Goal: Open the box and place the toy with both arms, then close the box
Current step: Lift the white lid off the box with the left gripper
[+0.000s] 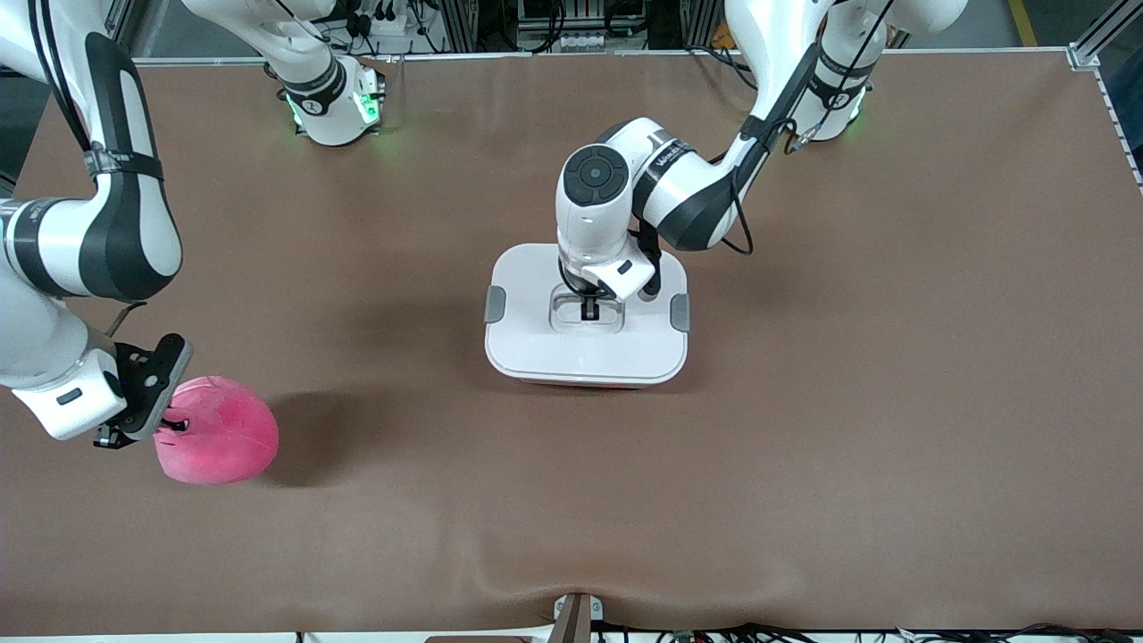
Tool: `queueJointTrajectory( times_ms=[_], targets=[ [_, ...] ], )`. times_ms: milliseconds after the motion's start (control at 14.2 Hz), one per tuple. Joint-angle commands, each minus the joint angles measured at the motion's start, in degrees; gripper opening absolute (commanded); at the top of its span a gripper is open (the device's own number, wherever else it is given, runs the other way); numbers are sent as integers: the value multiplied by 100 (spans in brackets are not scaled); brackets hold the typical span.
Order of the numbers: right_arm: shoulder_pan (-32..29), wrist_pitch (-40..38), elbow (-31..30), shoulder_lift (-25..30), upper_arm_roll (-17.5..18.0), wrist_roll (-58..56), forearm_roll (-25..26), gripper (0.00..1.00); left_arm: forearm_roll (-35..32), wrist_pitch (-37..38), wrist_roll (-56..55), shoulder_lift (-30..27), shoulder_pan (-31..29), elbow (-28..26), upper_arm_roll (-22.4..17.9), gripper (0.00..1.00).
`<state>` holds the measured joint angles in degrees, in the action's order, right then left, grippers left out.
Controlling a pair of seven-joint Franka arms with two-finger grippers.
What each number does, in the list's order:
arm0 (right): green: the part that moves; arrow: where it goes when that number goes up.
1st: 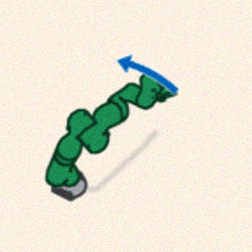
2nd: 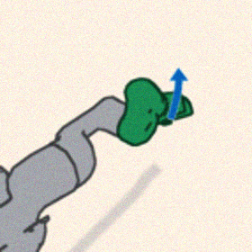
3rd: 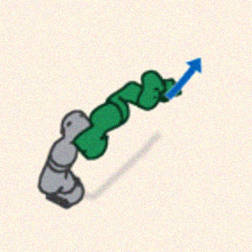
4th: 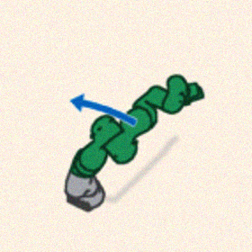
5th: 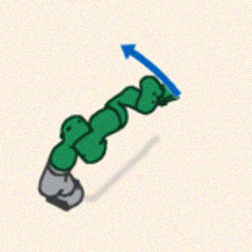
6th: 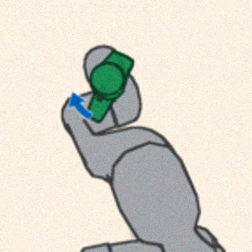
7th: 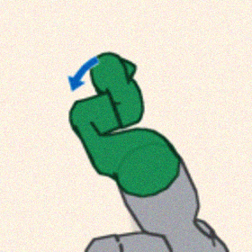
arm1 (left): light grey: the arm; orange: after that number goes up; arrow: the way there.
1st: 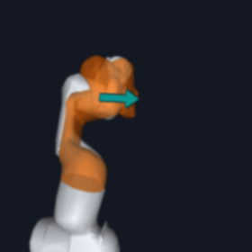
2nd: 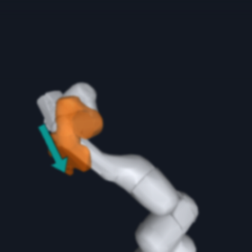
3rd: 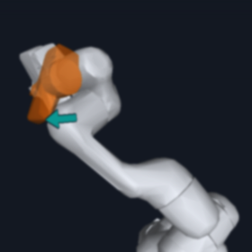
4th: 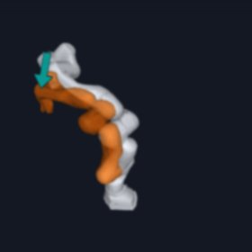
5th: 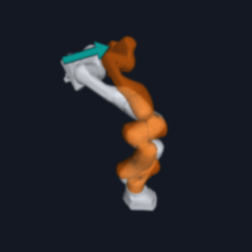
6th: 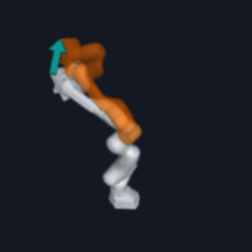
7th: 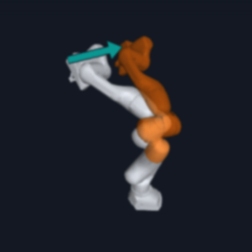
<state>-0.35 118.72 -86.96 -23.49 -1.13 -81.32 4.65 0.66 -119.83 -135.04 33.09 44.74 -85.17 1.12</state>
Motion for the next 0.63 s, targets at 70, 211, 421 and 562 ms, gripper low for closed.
queueJointTrajectory(
  times_ms=[70,211,421,562],
  targets=[
    [-44,-59,109,-33,25,-139,-131,0,-13,-58,-5,-171,-1,-184,-6,5],
    [-52,-59,109,-33,25,-139,-131,0,-13,-58,-5,-171,-1,-176,2,2],
    [-52,-59,109,-33,25,-139,-131,0,-13,-49,12,-171,-1,-176,-6,1],
    [-52,-59,109,-33,25,-139,-131,0,-22,-32,30,-171,-1,-176,-6,0]
  ],
)
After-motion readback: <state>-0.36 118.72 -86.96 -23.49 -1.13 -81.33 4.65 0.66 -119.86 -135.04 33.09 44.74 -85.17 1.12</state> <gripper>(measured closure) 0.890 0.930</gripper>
